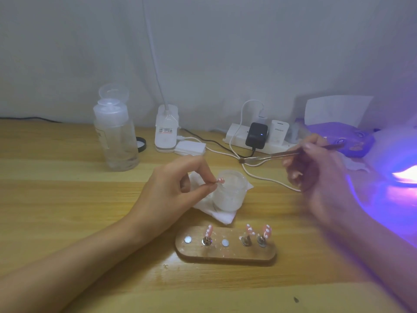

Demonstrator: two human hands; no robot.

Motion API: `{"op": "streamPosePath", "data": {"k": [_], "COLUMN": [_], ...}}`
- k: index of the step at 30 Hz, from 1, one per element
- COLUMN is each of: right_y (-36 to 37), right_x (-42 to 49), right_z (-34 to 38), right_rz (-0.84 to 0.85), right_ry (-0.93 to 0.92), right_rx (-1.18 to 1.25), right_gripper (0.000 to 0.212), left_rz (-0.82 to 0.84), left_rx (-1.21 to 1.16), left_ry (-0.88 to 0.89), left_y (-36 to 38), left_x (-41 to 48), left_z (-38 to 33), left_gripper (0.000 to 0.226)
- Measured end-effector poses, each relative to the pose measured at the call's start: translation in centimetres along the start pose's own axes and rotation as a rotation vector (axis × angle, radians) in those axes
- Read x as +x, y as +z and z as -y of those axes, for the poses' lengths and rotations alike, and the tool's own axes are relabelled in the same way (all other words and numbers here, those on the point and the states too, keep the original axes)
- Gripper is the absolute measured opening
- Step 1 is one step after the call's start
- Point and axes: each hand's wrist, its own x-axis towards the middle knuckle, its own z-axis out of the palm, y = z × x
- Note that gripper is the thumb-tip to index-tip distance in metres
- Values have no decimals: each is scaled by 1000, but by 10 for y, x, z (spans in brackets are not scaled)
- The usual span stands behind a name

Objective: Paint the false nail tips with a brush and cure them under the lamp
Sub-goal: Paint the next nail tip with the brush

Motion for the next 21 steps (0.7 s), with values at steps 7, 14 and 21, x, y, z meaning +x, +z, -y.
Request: {"op": "streamPosePath", "data": {"k": [7,14,21], "right_y": [20,20,22], "right_x": [-18,-18,-21], "right_z": [-9,-6,-5], "right_rz": [30,-76,-9], "right_ry": [142,192,176], "right_rx": [-36,-81,-88], "right_gripper": [17,30,25], "left_rz": [4,-9,-4], "left_rx": [-10,12,6], "left_ry": [-9,-10,5], "left_y": [0,0,0], "left_x": [0,0,0], "left_z": [-1,-2,-3], "left_gripper": [16,18,15]}}
